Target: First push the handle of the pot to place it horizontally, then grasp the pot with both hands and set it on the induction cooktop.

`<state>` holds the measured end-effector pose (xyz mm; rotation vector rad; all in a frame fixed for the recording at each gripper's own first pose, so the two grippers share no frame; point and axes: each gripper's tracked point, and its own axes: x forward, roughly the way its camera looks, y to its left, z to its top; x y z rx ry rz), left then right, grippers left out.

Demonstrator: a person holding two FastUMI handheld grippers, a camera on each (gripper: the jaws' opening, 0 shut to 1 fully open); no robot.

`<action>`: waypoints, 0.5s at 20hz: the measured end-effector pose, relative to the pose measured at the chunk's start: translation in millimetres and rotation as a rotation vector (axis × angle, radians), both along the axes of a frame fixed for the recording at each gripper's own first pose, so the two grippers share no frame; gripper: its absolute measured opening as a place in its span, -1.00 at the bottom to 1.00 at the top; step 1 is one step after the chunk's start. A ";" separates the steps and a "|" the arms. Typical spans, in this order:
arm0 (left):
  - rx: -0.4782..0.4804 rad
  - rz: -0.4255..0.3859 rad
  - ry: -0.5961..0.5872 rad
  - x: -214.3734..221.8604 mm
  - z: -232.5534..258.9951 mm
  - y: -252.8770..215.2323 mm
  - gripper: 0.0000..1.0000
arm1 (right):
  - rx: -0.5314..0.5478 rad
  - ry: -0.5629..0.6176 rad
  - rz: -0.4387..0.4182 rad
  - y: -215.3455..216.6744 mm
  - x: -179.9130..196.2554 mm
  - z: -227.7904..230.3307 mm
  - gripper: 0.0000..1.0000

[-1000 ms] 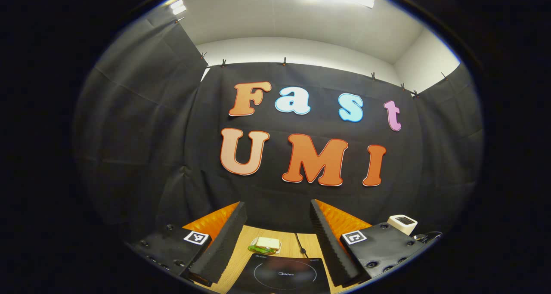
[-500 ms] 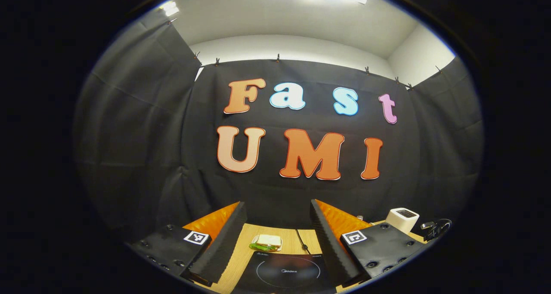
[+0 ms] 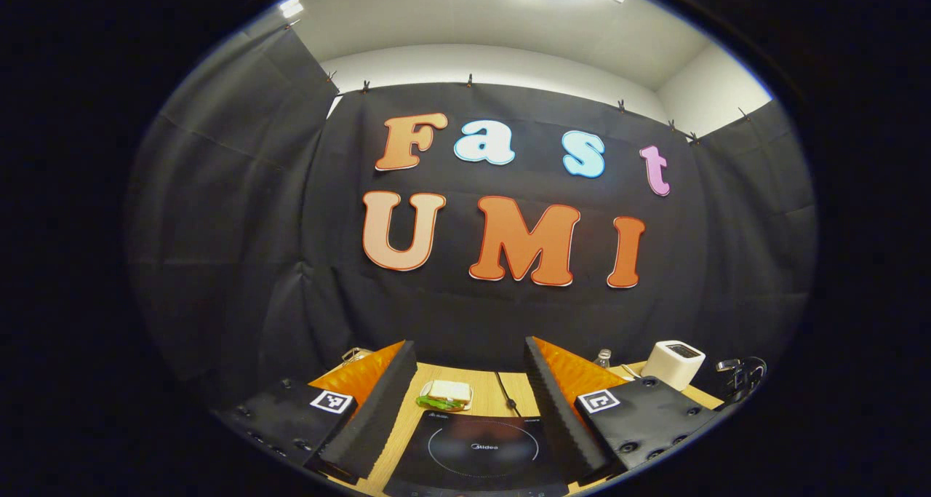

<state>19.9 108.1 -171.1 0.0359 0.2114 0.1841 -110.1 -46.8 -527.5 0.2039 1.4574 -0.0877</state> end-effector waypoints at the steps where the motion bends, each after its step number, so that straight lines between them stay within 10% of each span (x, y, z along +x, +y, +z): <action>1: 0.001 0.005 0.000 -1.0 0.2 2.1 0.94 | 0.001 0.001 -0.019 -3.7 3.7 -1.1 -1.00; 10: -0.065 -0.011 0.015 -0.3 -11.6 -8.4 0.94 | -0.044 -0.032 -0.148 -33.2 38.0 -13.8 -1.00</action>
